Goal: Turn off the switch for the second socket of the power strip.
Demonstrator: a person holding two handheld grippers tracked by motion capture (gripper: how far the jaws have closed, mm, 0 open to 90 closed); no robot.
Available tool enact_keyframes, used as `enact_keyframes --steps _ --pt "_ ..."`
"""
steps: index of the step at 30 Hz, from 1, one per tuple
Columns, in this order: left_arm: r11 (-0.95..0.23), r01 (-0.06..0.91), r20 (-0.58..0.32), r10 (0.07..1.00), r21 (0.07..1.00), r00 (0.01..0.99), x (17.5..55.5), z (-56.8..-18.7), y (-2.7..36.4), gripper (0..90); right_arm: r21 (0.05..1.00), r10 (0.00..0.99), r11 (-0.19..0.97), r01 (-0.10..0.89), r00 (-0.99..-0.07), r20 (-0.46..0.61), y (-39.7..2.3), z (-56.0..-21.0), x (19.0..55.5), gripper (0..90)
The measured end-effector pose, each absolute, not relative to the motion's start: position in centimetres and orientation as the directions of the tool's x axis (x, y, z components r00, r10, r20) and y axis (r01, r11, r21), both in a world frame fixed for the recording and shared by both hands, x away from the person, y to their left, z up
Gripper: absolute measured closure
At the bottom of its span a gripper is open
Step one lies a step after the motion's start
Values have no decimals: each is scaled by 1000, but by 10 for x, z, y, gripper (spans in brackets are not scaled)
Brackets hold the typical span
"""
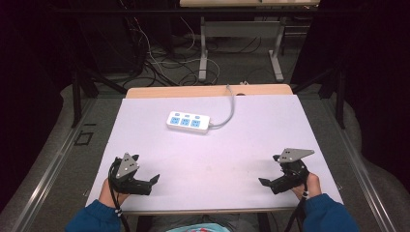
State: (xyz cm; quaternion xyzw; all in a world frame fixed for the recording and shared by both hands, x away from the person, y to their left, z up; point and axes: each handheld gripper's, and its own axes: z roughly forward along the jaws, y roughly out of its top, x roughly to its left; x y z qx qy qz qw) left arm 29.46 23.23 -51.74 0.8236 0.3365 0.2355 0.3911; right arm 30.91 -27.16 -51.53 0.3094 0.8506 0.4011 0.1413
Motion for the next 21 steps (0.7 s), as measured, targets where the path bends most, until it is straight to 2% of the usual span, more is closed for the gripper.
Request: enact_keyframes --steps 21 --pt "-486 377 146 743 789 654 297 -517 227 2 766 632 494 411 -775 8 -270 -517 312 0"
